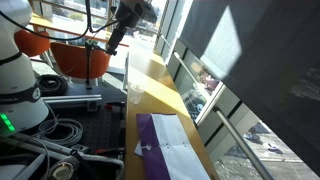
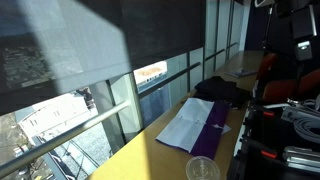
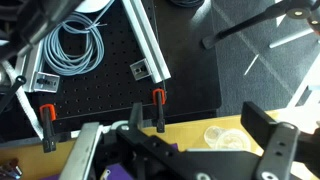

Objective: Close the purple file holder

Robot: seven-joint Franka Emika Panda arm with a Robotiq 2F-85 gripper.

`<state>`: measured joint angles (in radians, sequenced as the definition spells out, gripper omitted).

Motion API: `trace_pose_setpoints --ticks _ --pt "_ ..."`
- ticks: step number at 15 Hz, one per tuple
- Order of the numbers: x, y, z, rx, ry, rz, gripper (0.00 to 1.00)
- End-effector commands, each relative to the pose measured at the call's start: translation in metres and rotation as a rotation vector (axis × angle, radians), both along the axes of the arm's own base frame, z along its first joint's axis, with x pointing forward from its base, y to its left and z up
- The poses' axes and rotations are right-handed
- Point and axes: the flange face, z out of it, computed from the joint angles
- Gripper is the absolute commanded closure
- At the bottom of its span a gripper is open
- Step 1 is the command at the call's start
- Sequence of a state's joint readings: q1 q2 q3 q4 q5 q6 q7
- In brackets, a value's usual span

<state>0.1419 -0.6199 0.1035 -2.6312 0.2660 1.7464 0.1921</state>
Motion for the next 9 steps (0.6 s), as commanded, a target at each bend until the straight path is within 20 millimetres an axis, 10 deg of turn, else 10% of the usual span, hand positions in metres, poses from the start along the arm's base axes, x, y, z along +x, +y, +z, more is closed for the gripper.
trace_pose_setpoints --ticks 1,4,9 --pt "0.0 0.0 0.001 0.0 0.001 0.0 0.0" --pt "0.005 -0.008 -0.006 -0.022 -0.01 -0.002 0.0" --pt "0.052 -0.08 -0.04 -0.122 -0.074 0.049 0.0"
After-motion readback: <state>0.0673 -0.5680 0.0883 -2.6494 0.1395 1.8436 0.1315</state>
